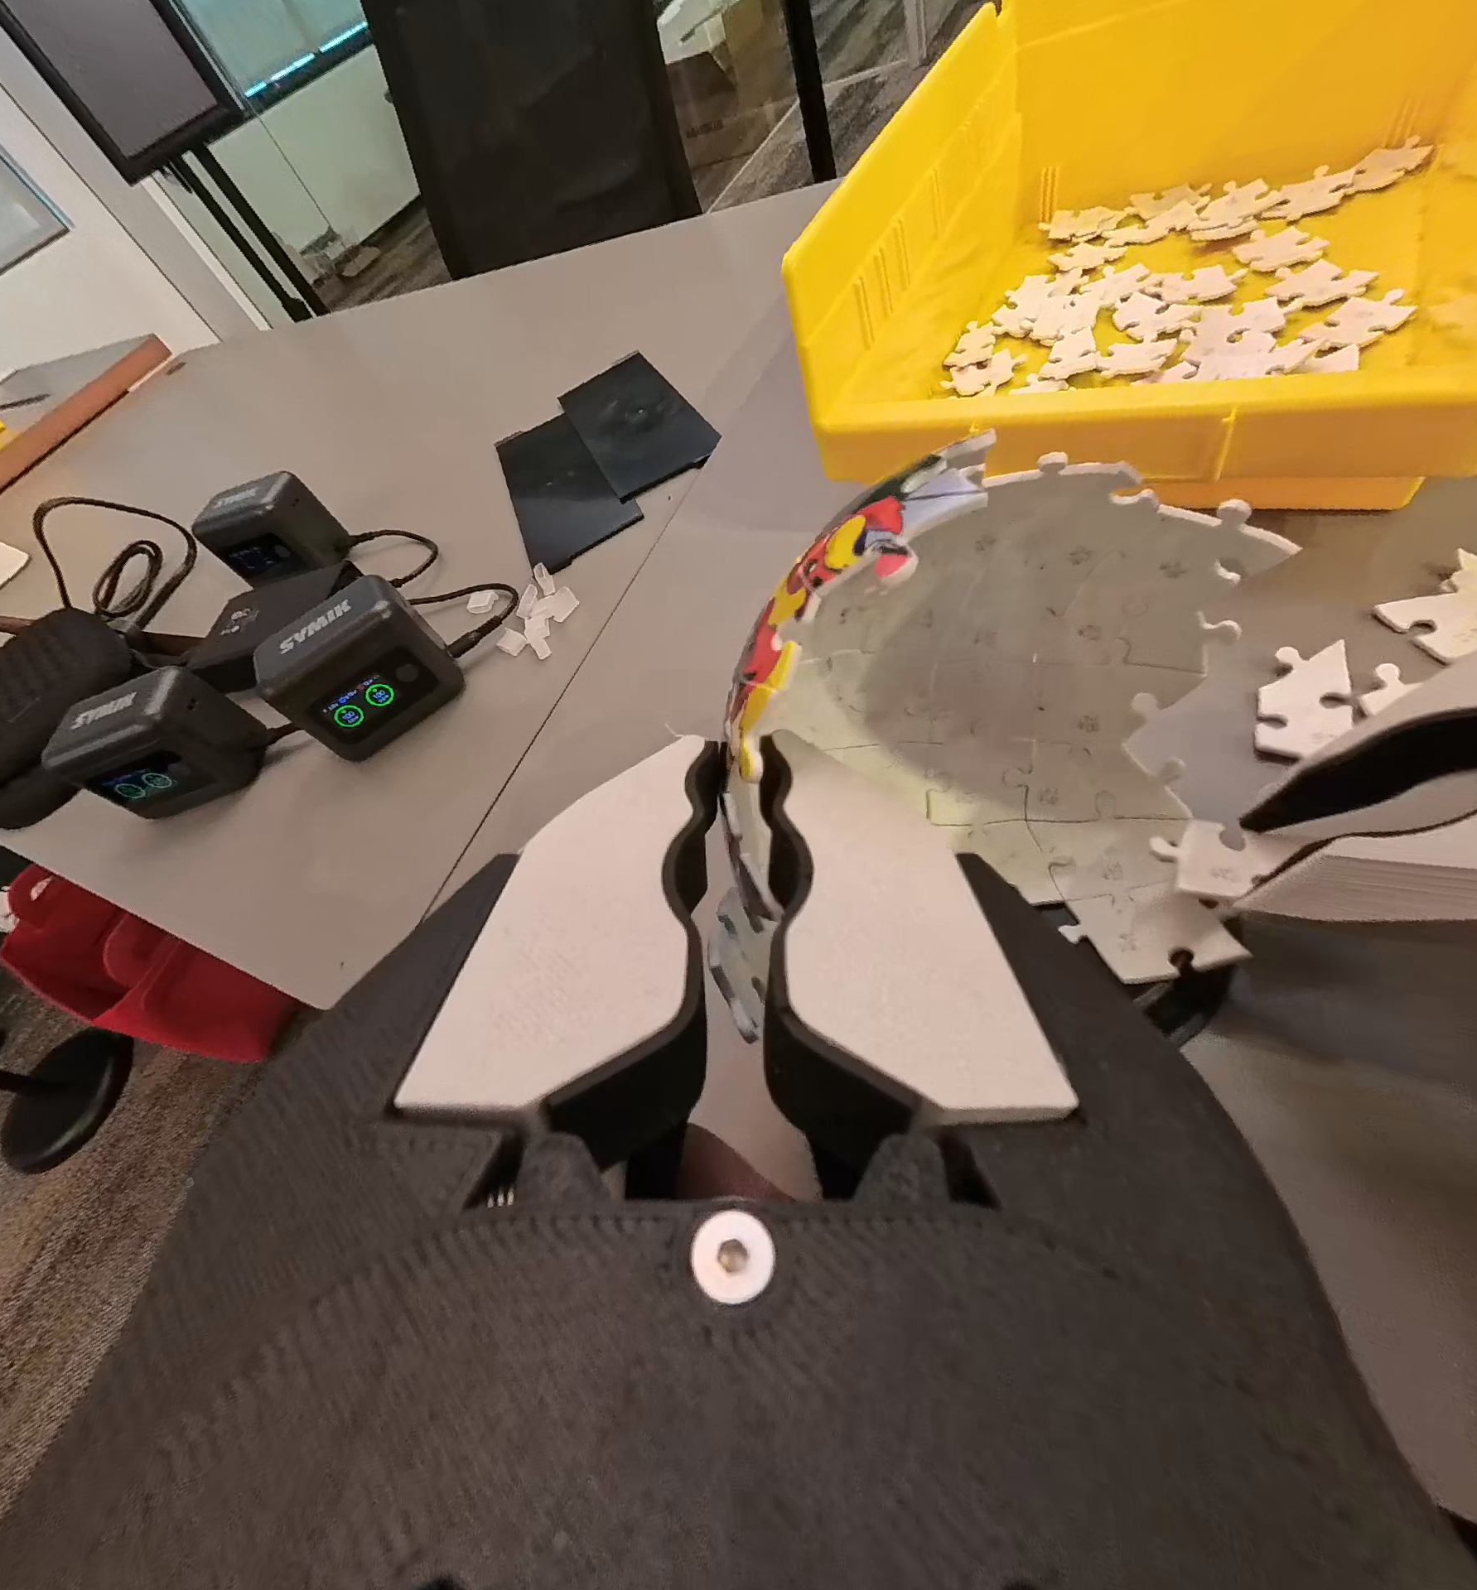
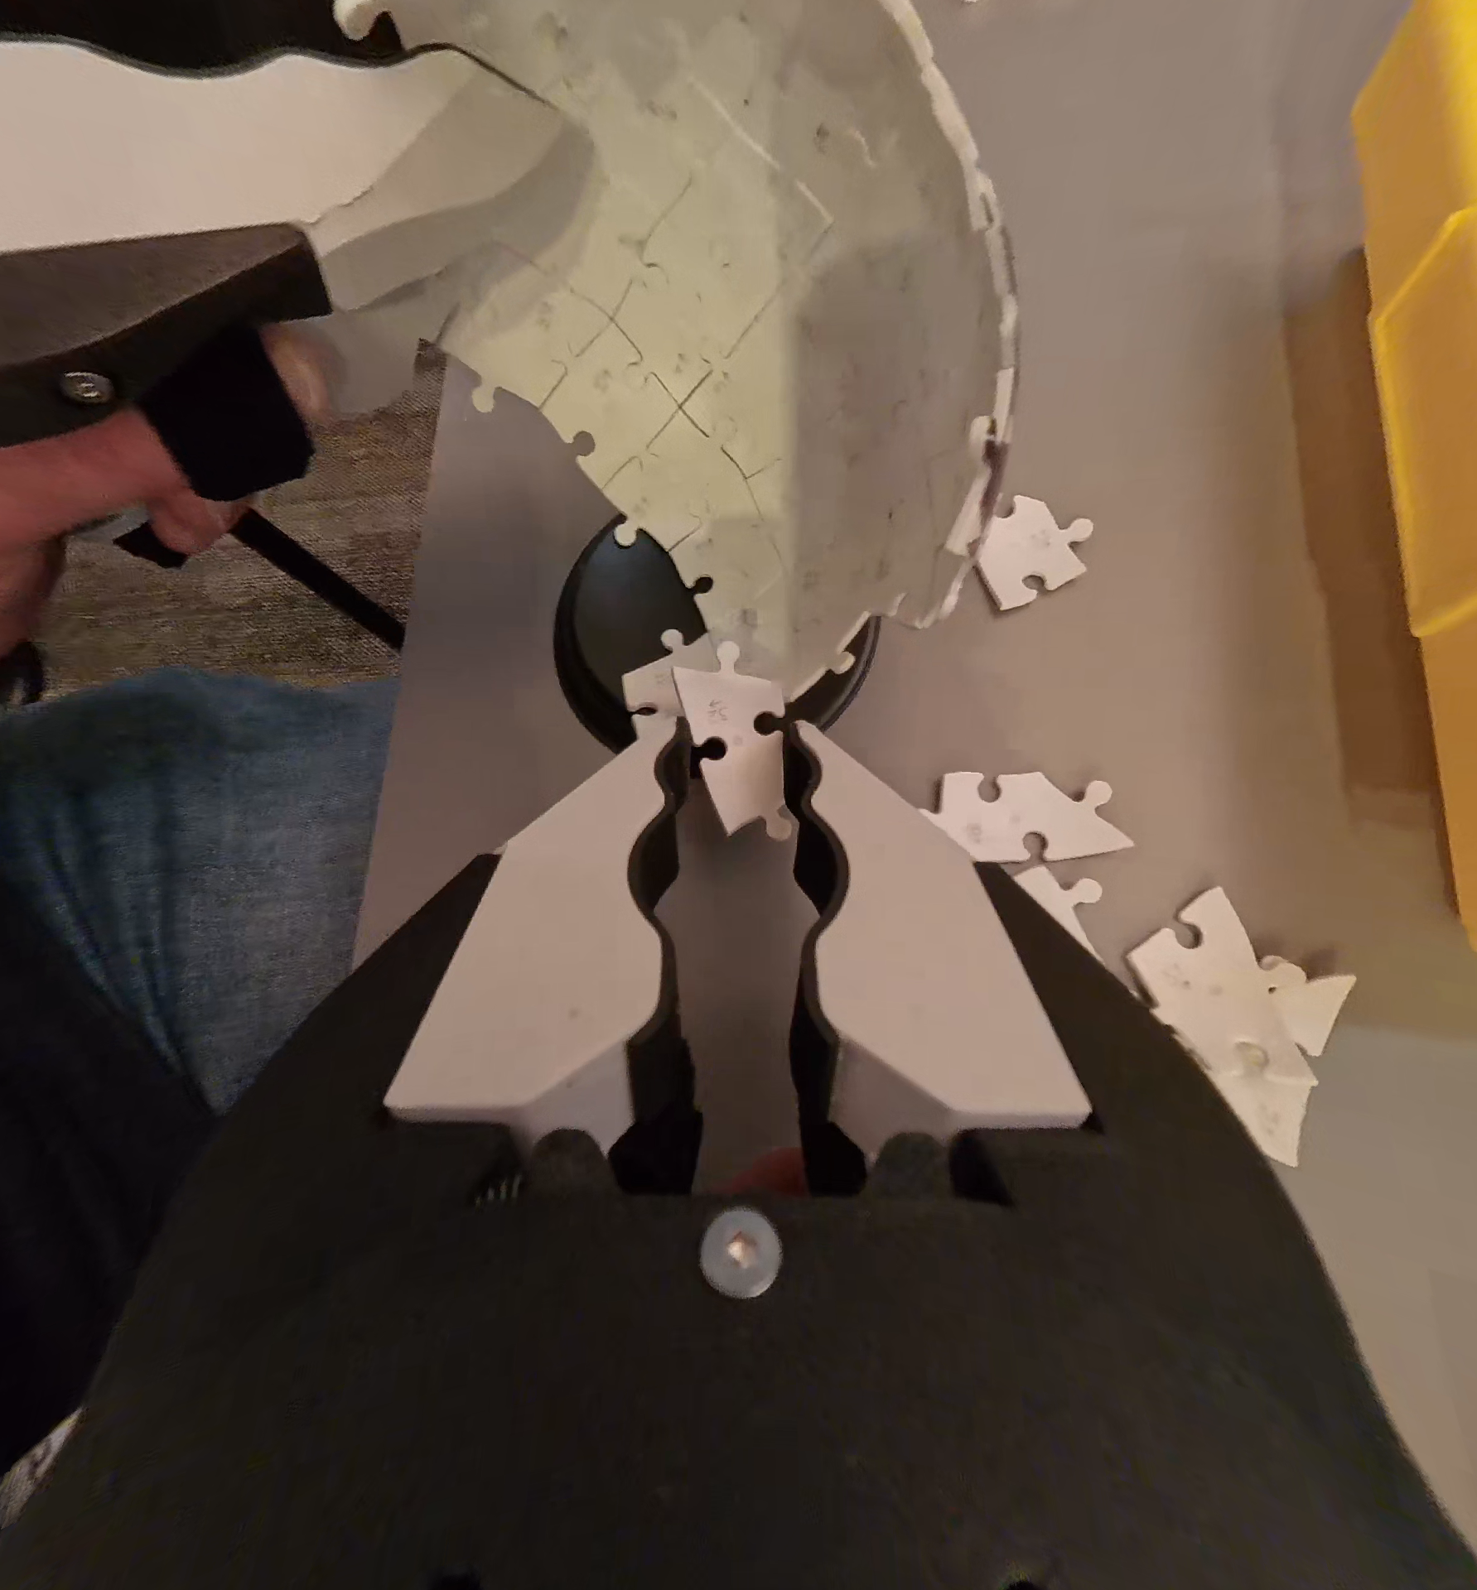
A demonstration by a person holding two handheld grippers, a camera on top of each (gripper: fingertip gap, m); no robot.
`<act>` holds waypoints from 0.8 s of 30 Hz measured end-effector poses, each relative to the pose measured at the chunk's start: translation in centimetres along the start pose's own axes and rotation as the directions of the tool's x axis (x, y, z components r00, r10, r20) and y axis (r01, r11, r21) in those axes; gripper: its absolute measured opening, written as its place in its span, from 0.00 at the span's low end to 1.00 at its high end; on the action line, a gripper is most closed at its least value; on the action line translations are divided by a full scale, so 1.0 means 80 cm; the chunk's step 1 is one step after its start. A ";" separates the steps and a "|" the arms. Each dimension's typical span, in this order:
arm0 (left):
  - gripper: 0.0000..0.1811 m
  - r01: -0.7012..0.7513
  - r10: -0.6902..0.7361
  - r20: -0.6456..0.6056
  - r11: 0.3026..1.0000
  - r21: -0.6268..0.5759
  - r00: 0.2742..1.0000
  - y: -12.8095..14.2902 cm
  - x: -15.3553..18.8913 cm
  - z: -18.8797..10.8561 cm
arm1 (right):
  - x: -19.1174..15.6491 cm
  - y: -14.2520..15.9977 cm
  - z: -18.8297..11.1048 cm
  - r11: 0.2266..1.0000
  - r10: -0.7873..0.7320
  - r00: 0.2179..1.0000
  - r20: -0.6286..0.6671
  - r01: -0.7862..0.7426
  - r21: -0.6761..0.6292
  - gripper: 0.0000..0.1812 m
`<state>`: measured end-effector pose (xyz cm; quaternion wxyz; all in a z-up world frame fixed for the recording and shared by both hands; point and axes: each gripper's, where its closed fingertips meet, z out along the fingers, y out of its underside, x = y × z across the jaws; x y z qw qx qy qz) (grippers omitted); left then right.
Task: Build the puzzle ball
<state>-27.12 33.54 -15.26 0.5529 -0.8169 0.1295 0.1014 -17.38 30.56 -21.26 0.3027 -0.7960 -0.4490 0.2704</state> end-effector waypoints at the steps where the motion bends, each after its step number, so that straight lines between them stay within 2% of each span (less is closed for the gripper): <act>1: 0.05 -0.001 0.001 -0.004 1.000 0.000 1.000 0.000 0.001 -0.001 | 0.003 -0.001 -0.001 1.000 -0.004 1.000 -0.009 0.004 0.004 0.11; 6: 0.05 0.000 0.000 -0.035 1.000 -0.002 0.999 -0.001 0.008 -0.007 | 0.003 -0.005 -0.005 1.000 -0.001 1.000 -0.009 0.002 0.012 0.11; 24: 0.17 0.073 -0.077 -0.180 0.997 -0.029 0.981 0.000 0.042 -0.038 | -0.006 -0.006 -0.013 1.000 0.014 1.000 -0.023 -0.014 0.006 0.11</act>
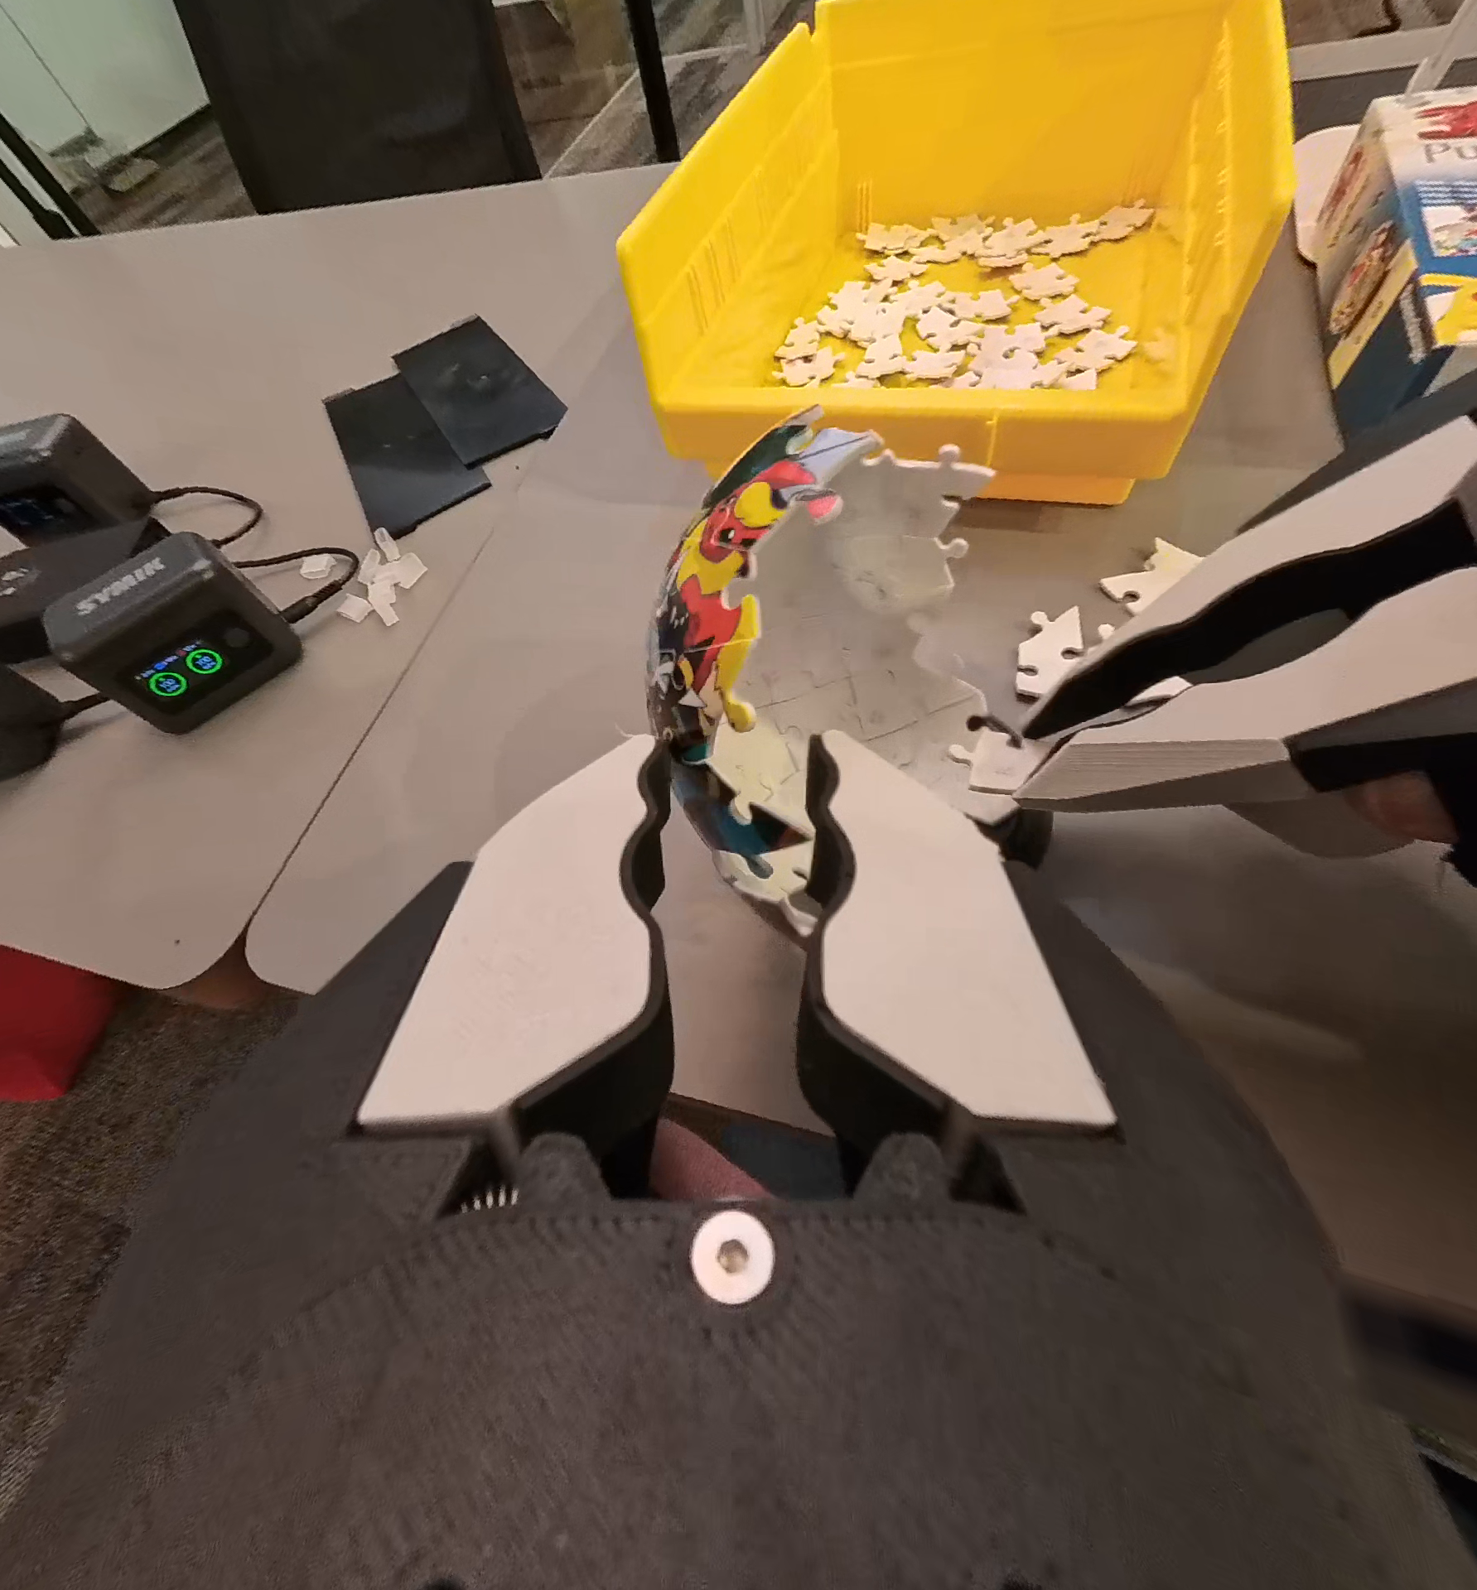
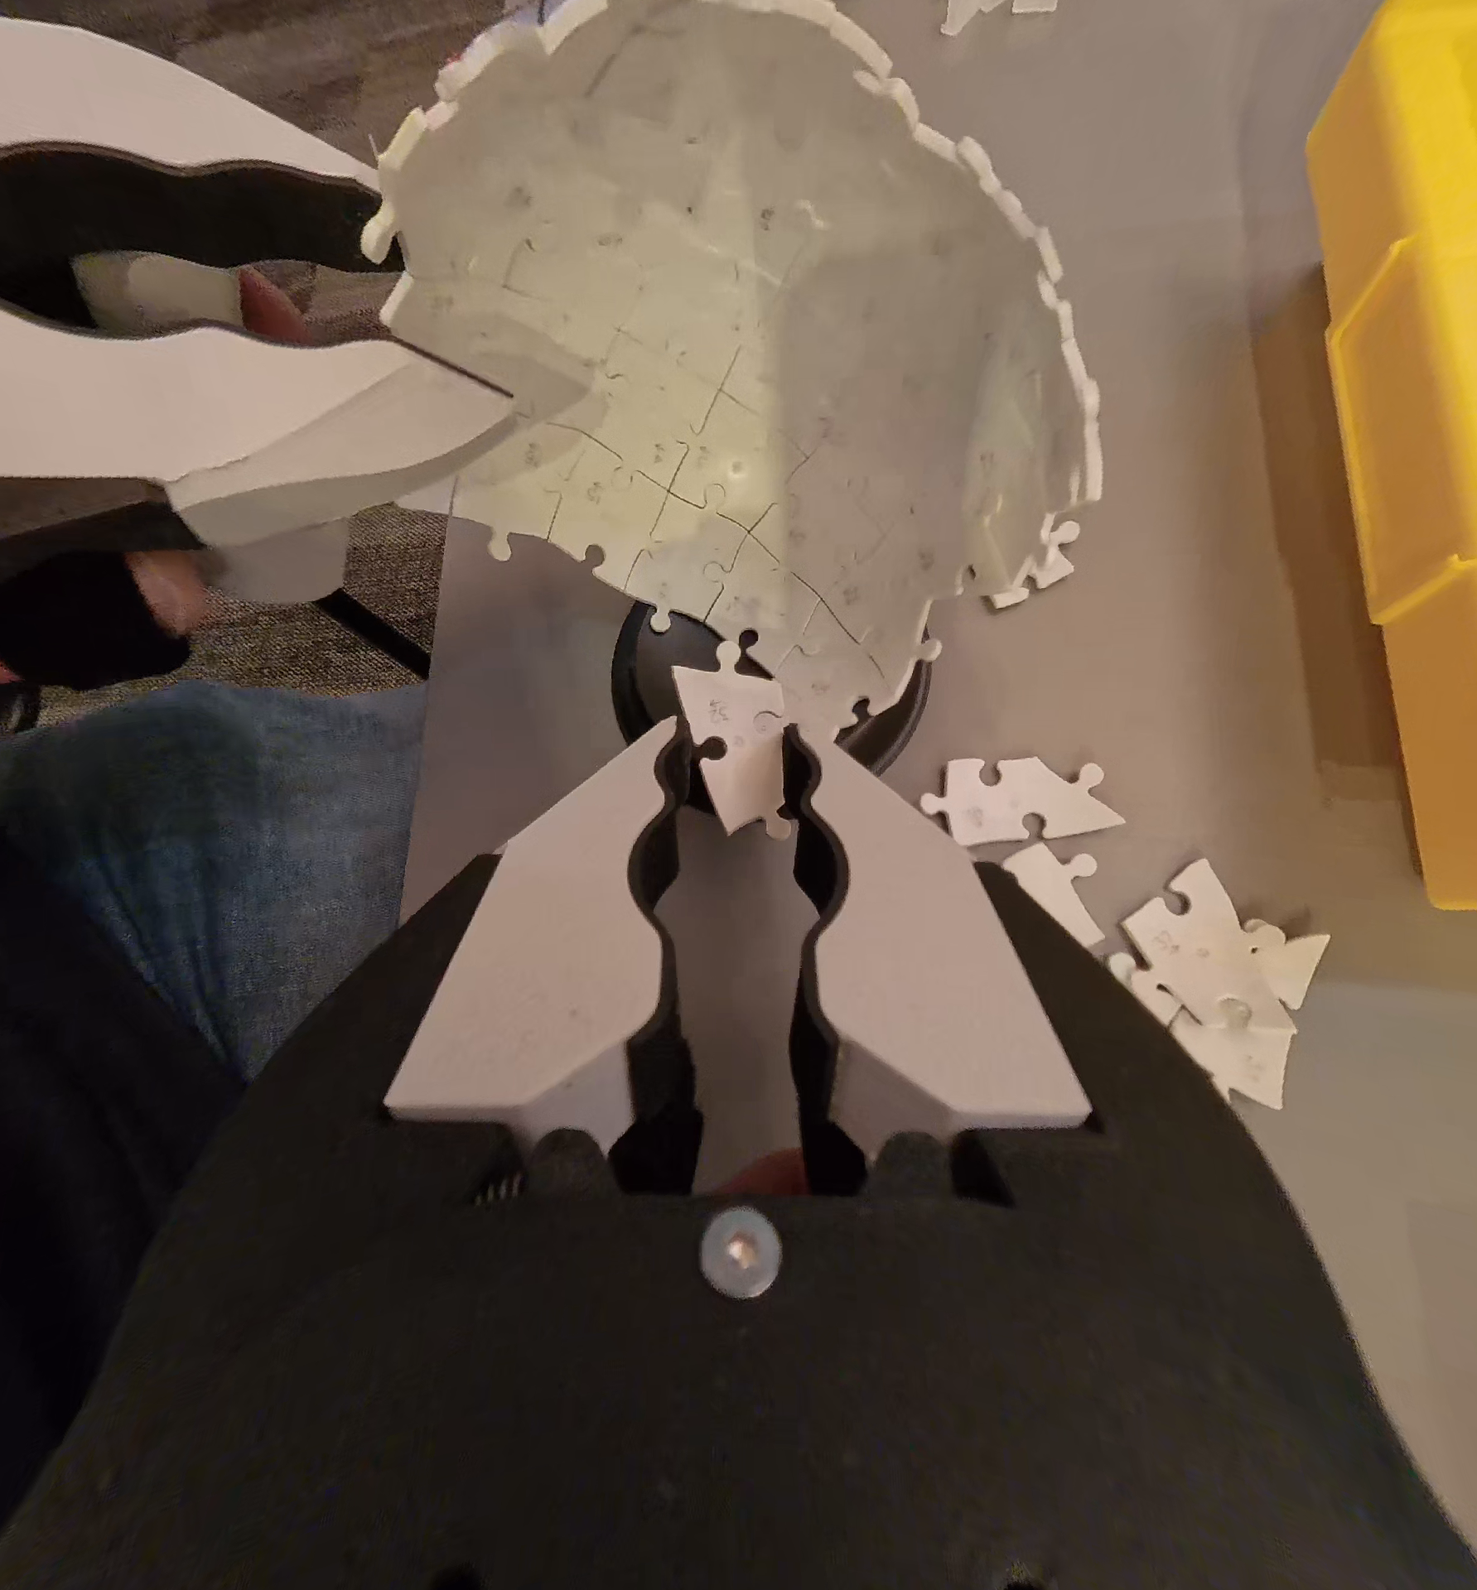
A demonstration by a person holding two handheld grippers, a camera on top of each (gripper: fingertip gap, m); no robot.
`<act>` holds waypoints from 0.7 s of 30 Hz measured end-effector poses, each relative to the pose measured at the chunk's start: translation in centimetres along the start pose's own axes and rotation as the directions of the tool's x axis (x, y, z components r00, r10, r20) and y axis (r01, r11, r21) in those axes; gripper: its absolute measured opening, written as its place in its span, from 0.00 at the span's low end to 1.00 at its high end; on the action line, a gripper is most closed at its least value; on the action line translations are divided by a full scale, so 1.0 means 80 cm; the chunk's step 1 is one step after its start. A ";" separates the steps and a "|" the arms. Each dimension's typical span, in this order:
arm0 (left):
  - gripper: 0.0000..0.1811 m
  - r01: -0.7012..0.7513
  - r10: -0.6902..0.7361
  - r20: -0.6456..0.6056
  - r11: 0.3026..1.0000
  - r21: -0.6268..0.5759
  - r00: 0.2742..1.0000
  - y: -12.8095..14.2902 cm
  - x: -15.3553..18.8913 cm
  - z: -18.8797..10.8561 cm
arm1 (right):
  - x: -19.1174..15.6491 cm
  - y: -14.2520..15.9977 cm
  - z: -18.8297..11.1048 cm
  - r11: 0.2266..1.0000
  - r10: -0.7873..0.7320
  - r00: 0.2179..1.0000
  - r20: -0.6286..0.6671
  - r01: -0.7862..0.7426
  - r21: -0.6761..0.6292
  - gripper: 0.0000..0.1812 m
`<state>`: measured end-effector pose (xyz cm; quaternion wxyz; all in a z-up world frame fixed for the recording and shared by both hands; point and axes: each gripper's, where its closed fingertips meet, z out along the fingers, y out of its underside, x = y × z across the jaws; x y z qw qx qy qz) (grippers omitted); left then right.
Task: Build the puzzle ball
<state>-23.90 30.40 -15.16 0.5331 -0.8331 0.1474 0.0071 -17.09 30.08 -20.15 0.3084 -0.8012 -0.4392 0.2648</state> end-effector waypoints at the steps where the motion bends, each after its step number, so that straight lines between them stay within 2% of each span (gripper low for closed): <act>1: 0.17 0.007 -0.007 -0.012 1.000 -0.001 1.000 0.000 0.003 -0.001 | 0.002 0.001 -0.001 1.000 0.003 1.000 -0.006 -0.003 -0.001 0.11; 14: 0.24 0.025 -0.026 -0.132 1.000 -0.007 0.991 0.003 0.039 -0.016 | 0.003 0.013 -0.003 0.999 0.031 0.999 -0.024 -0.031 -0.018 0.11; 21: 0.26 0.013 -0.011 -0.160 1.000 0.010 0.987 0.004 0.043 -0.019 | 0.002 0.011 0.003 0.999 0.030 0.999 -0.033 -0.031 -0.019 0.11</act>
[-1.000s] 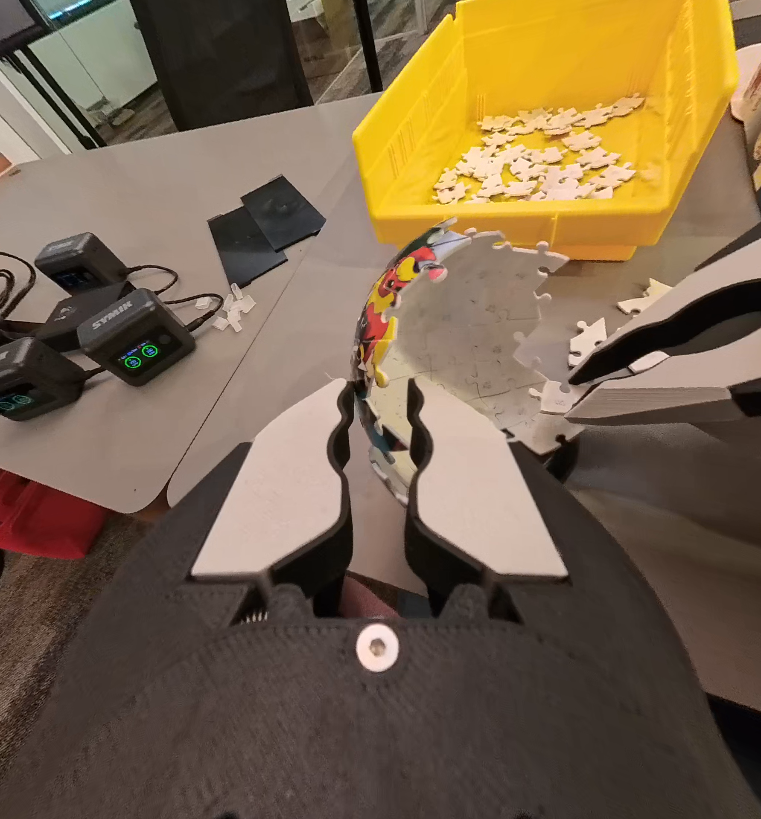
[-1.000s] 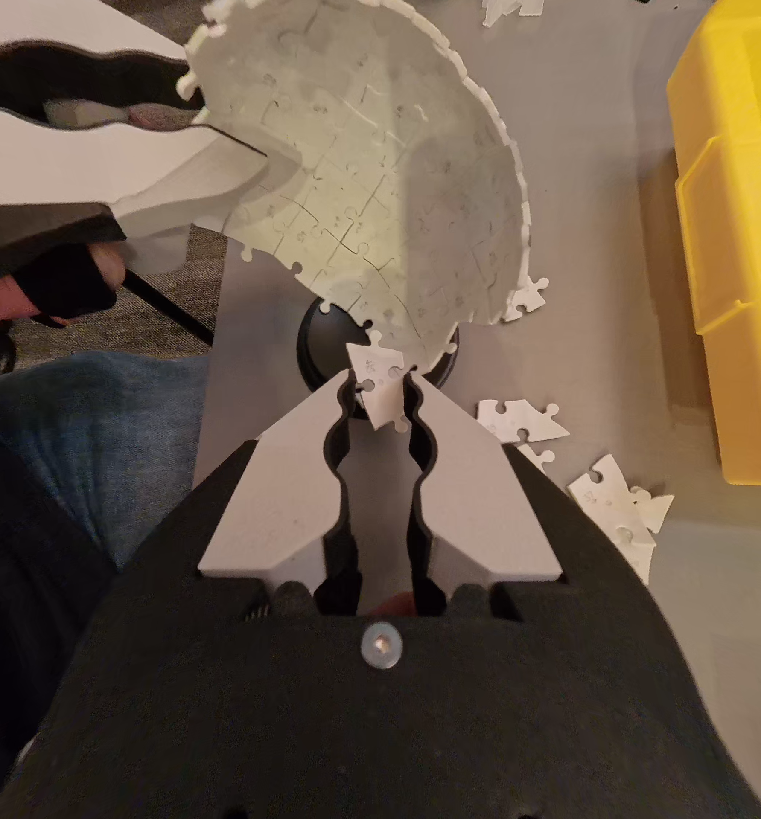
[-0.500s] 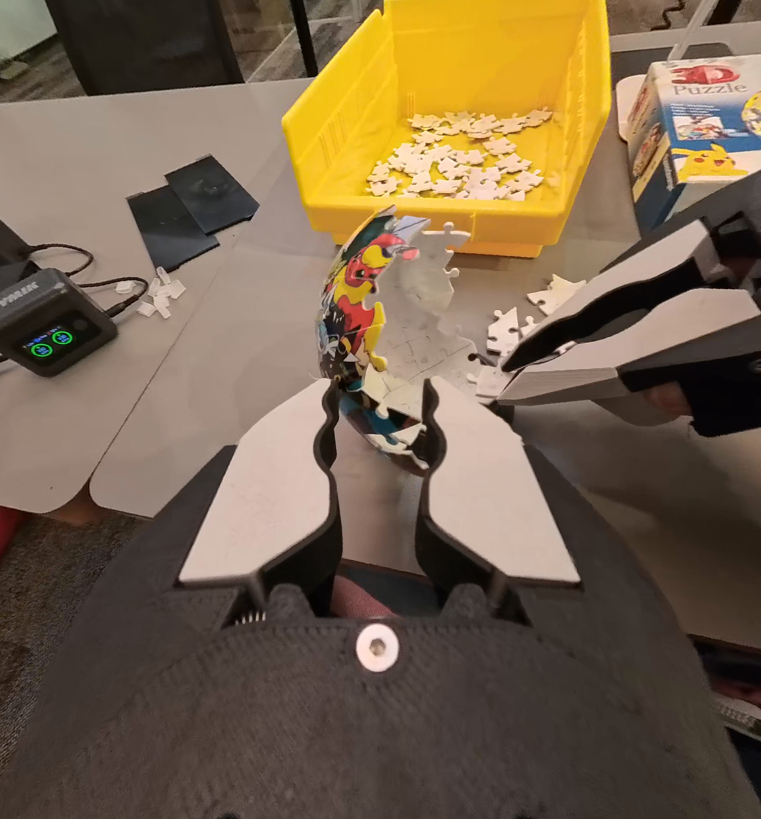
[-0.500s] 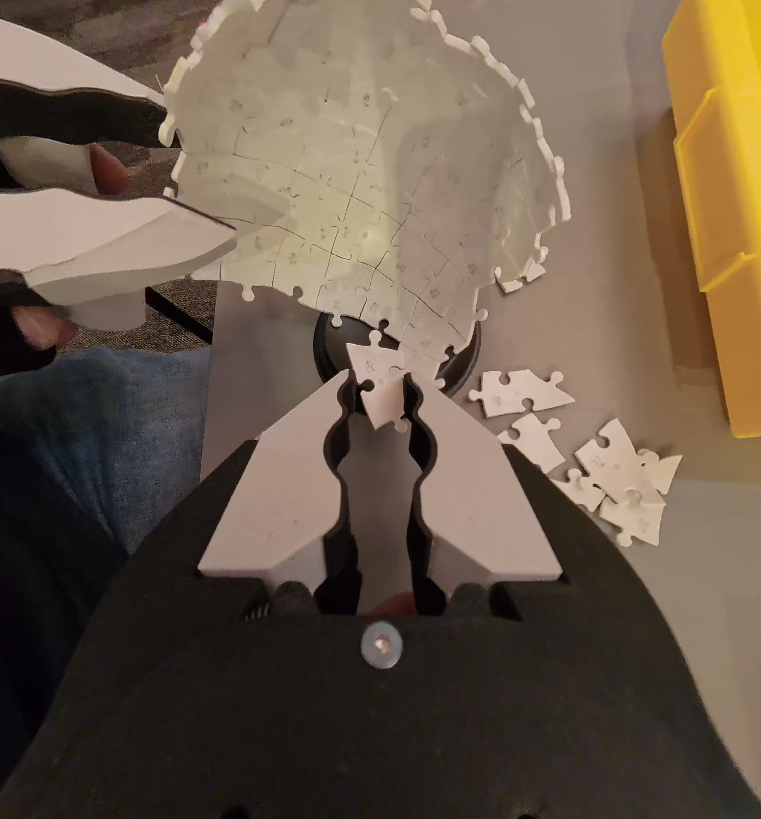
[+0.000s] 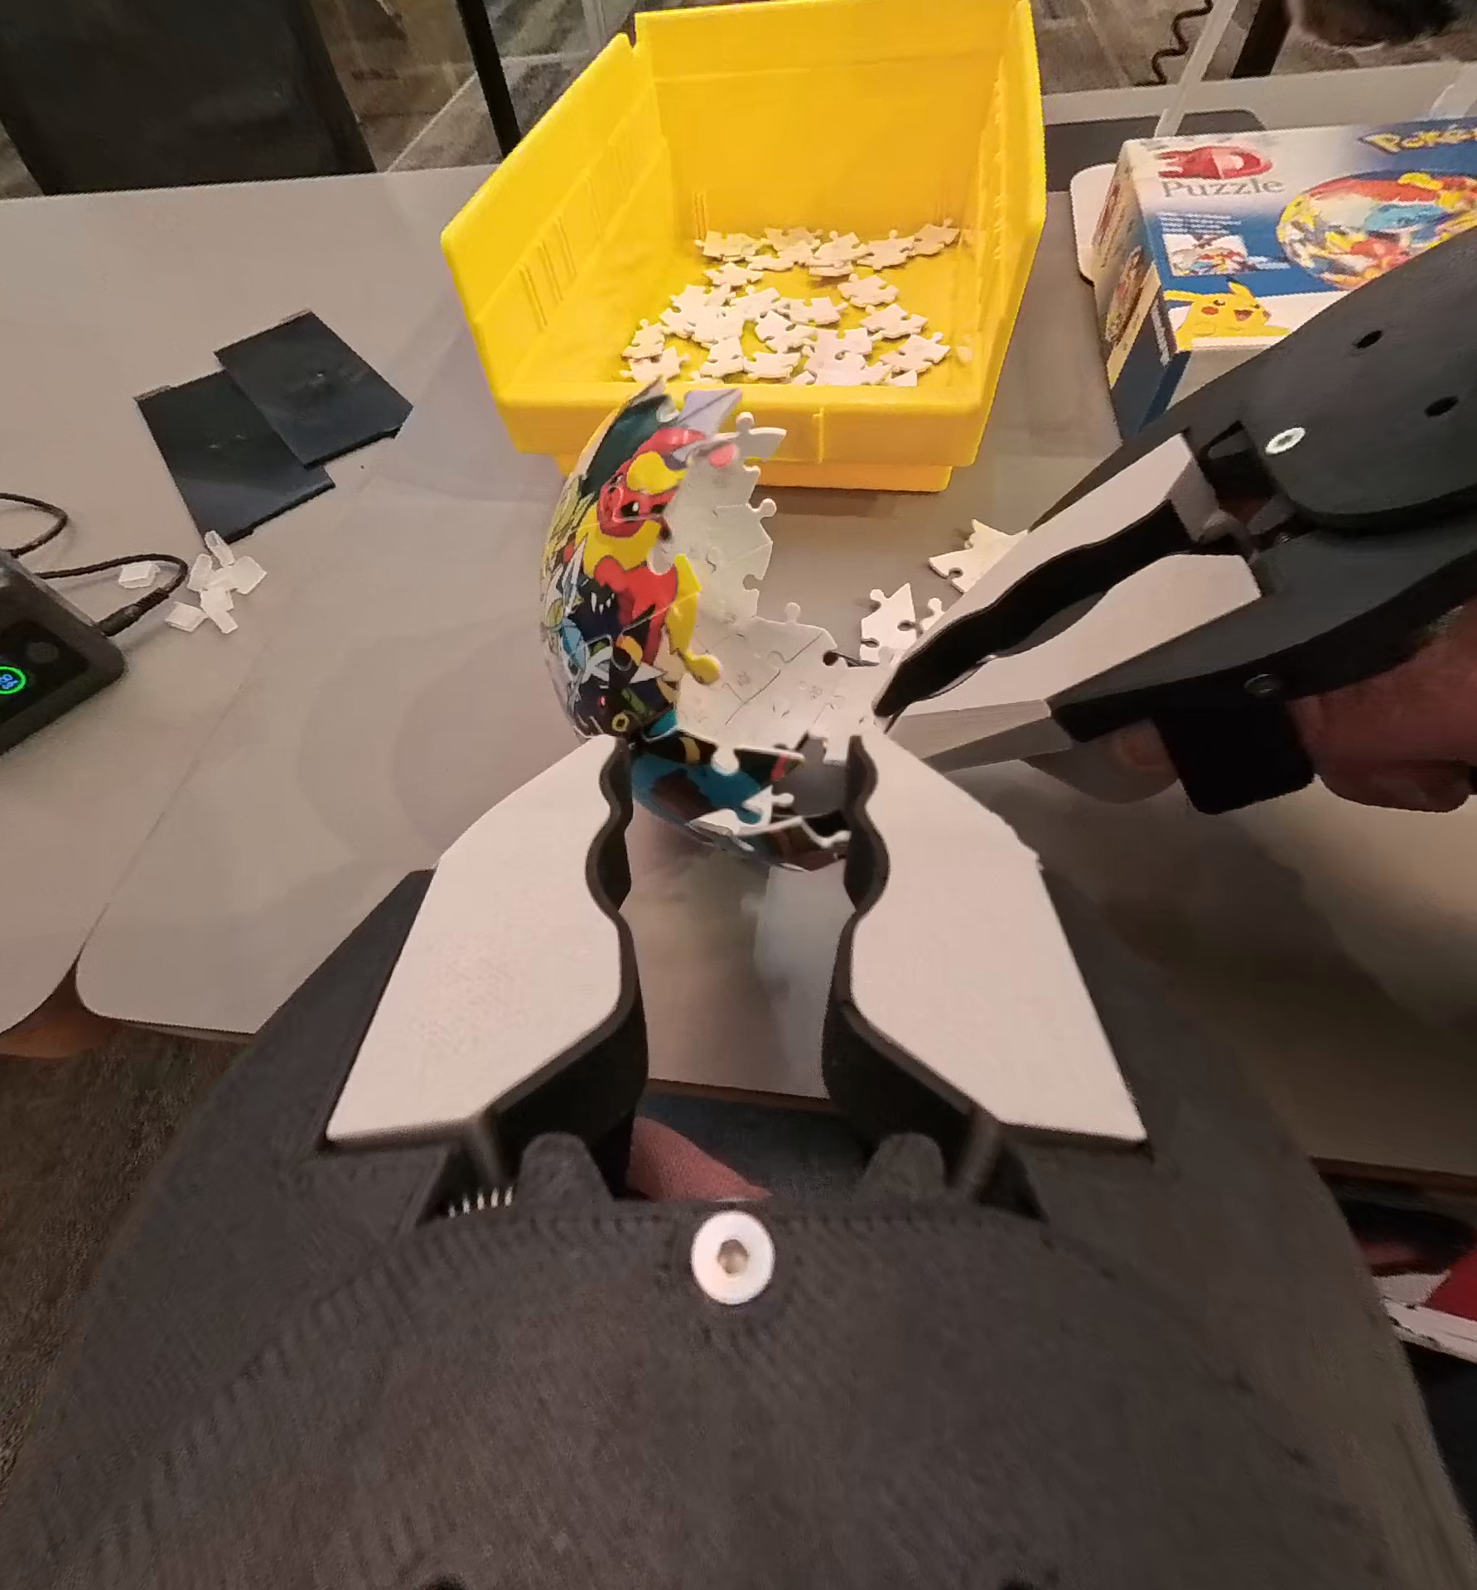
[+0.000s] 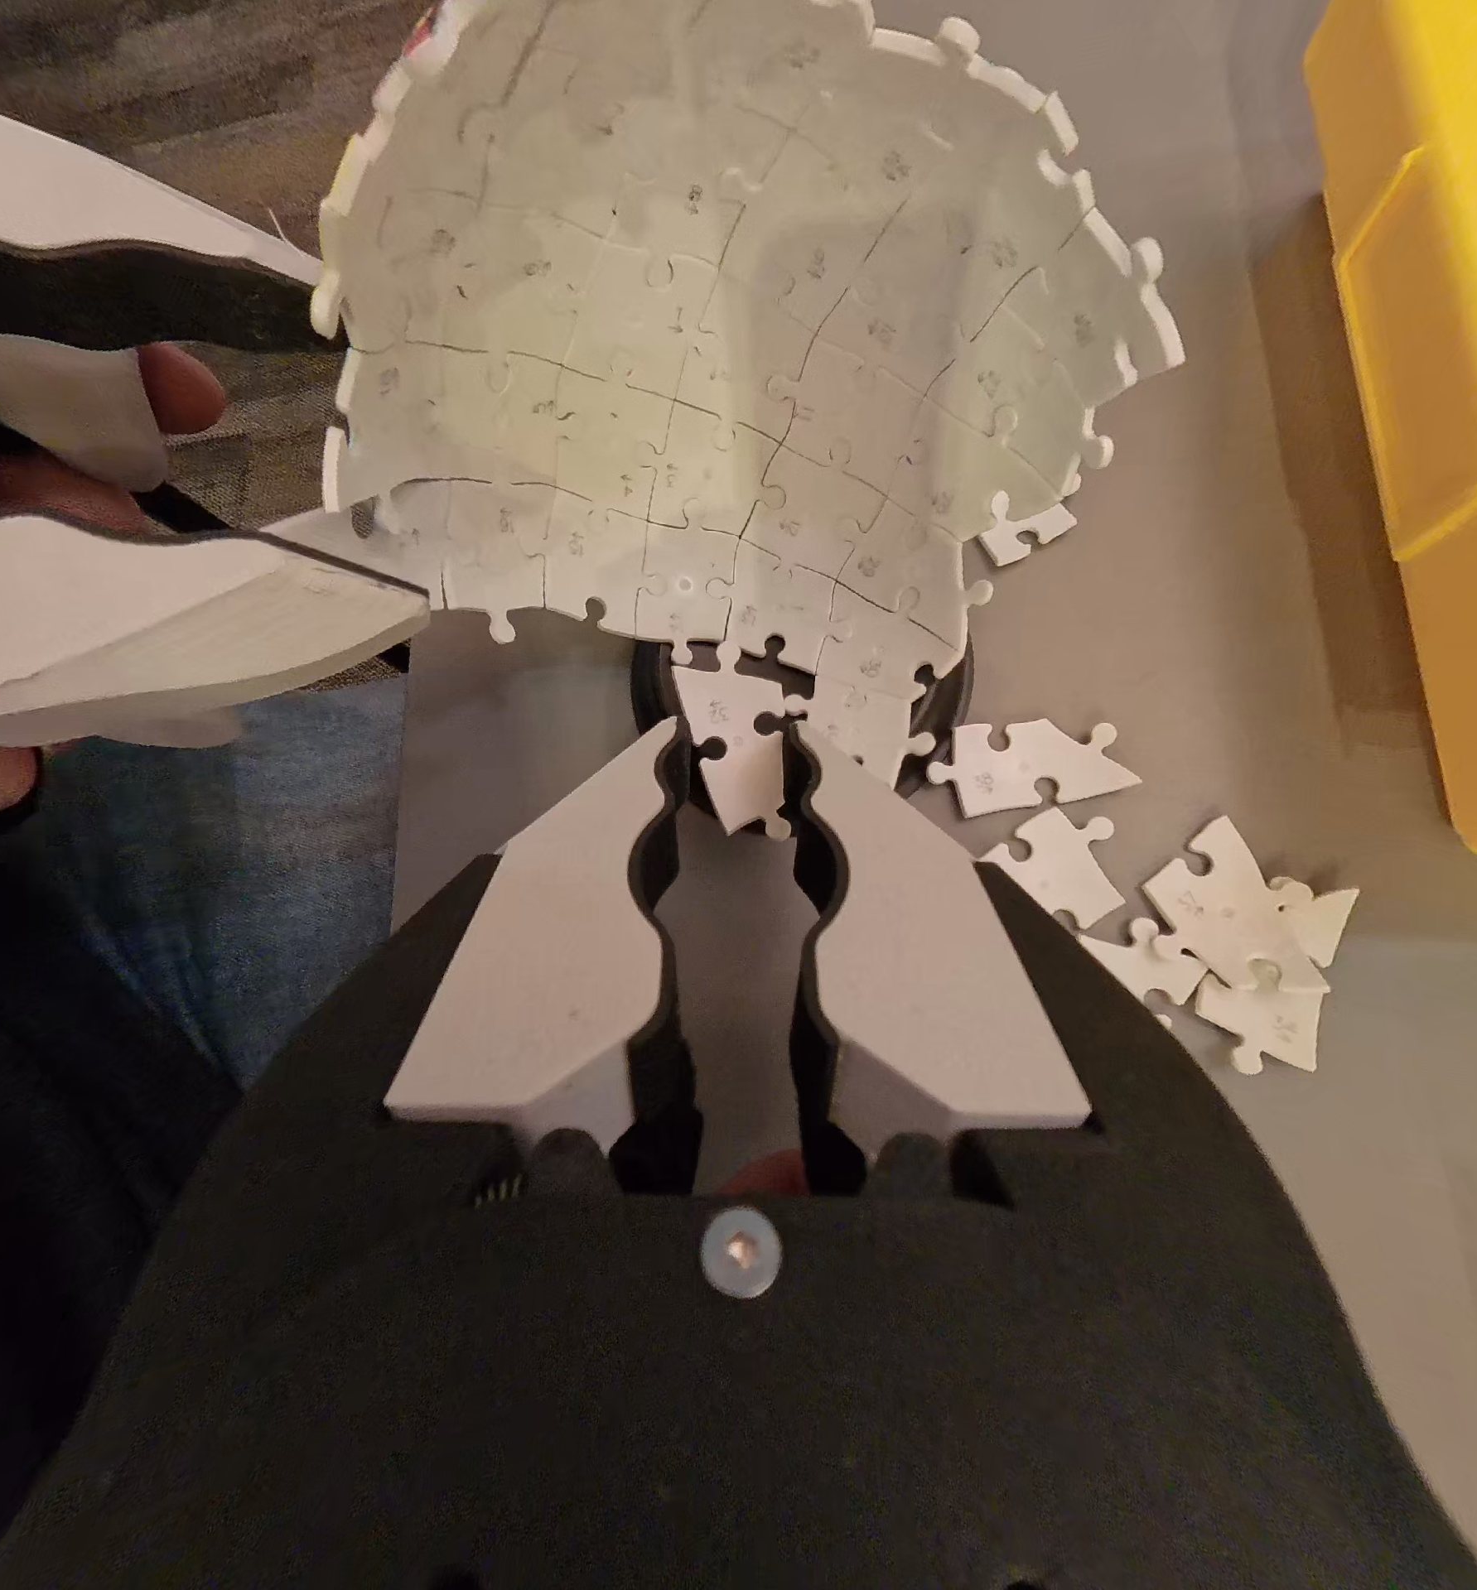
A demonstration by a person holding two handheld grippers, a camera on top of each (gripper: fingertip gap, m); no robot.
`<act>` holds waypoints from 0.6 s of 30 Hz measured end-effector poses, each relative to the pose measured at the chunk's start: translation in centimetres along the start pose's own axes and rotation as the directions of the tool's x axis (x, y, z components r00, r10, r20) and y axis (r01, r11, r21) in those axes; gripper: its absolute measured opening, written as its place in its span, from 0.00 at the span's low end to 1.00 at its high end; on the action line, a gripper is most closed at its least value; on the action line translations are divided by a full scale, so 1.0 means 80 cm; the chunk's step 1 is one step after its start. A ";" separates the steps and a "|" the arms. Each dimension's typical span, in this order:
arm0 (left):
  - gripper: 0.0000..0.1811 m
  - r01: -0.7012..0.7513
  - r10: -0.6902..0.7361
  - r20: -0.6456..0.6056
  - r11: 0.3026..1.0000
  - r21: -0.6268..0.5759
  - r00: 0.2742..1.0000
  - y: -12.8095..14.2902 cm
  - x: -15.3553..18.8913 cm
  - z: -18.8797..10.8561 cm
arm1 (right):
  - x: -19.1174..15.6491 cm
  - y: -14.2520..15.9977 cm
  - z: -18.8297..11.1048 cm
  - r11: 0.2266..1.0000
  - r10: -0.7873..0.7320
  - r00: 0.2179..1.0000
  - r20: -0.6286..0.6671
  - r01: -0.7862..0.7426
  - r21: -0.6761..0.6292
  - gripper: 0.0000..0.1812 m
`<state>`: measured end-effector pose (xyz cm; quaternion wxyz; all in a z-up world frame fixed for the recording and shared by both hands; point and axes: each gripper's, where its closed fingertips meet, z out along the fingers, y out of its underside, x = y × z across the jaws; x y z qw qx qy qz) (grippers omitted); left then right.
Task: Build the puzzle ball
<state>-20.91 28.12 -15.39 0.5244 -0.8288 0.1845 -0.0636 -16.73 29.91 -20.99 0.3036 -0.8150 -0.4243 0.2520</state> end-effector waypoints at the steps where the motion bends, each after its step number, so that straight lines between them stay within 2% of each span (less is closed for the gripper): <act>1: 0.26 -0.003 0.003 -0.005 1.000 0.010 1.000 -0.001 0.000 -0.001 | 0.000 0.000 0.001 1.000 0.004 1.000 -0.001 -0.004 -0.002 0.11; 13: 0.28 -0.033 0.035 -0.057 0.999 0.033 0.998 -0.008 -0.004 -0.006 | 0.005 0.005 0.009 0.999 0.014 1.000 -0.024 -0.015 -0.035 0.11; 18: 0.30 -0.056 0.065 -0.067 0.990 0.126 0.996 -0.044 -0.027 -0.027 | 0.009 0.007 0.009 0.999 0.003 1.000 -0.021 -0.003 -0.039 0.11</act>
